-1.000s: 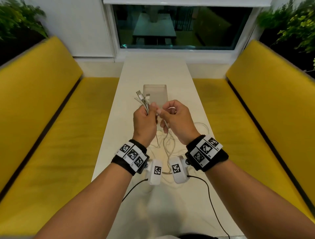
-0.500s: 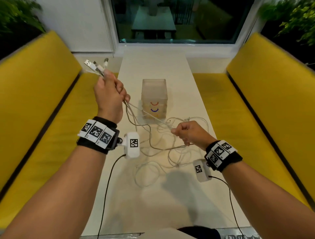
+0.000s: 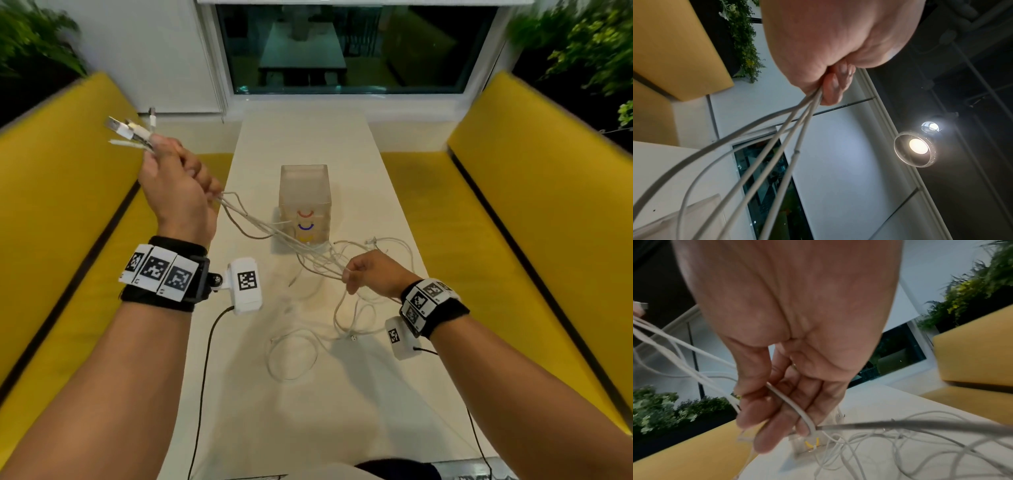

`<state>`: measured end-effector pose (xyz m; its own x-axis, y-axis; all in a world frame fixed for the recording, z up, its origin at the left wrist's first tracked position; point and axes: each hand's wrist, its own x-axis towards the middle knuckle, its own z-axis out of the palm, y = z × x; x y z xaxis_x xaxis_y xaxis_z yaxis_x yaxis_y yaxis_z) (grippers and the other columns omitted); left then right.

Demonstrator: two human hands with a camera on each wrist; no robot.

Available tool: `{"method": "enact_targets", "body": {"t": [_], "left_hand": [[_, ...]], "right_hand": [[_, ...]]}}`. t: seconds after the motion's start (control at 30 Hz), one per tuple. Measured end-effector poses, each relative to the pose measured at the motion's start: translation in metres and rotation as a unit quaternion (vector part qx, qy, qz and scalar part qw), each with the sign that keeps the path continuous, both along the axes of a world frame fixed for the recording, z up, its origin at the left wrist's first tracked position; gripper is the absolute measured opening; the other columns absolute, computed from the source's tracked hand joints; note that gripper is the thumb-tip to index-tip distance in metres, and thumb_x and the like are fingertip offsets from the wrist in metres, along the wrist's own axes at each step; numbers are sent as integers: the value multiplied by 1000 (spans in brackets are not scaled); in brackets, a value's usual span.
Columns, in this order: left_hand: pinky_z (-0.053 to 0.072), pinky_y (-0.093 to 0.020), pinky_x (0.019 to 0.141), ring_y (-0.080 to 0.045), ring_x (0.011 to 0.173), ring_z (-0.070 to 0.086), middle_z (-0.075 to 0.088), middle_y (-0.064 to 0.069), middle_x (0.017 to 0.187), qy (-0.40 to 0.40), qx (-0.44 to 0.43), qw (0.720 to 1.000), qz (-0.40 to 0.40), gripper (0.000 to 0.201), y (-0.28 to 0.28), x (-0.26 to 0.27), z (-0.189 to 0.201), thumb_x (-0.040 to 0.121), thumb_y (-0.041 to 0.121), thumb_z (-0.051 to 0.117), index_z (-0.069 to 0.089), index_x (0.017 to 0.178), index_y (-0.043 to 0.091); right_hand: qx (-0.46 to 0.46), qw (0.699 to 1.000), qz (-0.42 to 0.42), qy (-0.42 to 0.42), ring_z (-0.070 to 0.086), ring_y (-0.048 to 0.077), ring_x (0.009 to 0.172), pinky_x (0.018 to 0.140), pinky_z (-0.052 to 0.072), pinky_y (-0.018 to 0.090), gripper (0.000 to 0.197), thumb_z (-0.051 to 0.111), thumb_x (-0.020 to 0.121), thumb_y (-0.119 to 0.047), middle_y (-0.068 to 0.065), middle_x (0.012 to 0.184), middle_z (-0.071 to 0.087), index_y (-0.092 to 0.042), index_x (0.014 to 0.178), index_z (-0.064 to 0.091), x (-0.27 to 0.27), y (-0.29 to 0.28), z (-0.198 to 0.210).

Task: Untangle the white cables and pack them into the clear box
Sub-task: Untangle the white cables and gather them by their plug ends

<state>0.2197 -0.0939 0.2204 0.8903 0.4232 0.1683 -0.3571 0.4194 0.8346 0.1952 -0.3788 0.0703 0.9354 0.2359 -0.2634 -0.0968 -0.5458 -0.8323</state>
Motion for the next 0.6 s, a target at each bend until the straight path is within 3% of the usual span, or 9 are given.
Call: {"method": "enact_targets", "body": {"t": [0.1, 0.27, 0.37, 0.5, 0.6], "left_hand": [[26, -28, 45, -13, 51, 24, 31, 4, 59, 4, 5, 1000, 6, 36, 5, 0, -4, 109, 38, 31, 42, 80, 19], [28, -28, 46, -13, 51, 27, 33, 4, 58, 24, 15, 1000, 13, 35, 6, -2, -15, 109, 35, 32, 42, 81, 18], [34, -28, 47, -13, 50, 32, 36, 3, 59, 36, 24, 999, 13, 34, 9, 1, -20, 109, 35, 32, 43, 82, 17], [41, -28, 51, -13, 52, 40, 41, 2, 61, 42, 50, 998, 5, 34, 13, 5, -28, 108, 34, 34, 46, 82, 17], [43, -28, 52, -14, 54, 43, 44, 1, 62, 51, 60, 997, 0, 33, 11, 7, -34, 108, 34, 36, 48, 82, 18]], "right_hand": [[37, 999, -37, 3, 65, 20, 61, 59, 53, 19, 18, 66, 94, -7, 18, 73, 70, 11, 90, 69, 1, -3, -4], [34, 997, -62, 11, 59, 12, 50, 54, 50, 22, 17, 67, 95, -11, 16, 73, 70, 3, 85, 70, 2, -7, -7], [60, 995, -84, 10, 59, 17, 56, 52, 49, 26, 17, 68, 95, -15, 14, 73, 70, -3, 82, 70, 1, -10, -7], [134, 984, -103, 47, 58, 25, 57, 60, 53, 35, 21, 57, 101, -18, 12, 67, 61, -5, 88, 67, -5, -7, 4], [192, 974, -95, 72, 60, 27, 59, 69, 58, 49, 24, 50, 105, -23, 13, 69, 56, -9, 90, 61, -8, -1, 12]]}}
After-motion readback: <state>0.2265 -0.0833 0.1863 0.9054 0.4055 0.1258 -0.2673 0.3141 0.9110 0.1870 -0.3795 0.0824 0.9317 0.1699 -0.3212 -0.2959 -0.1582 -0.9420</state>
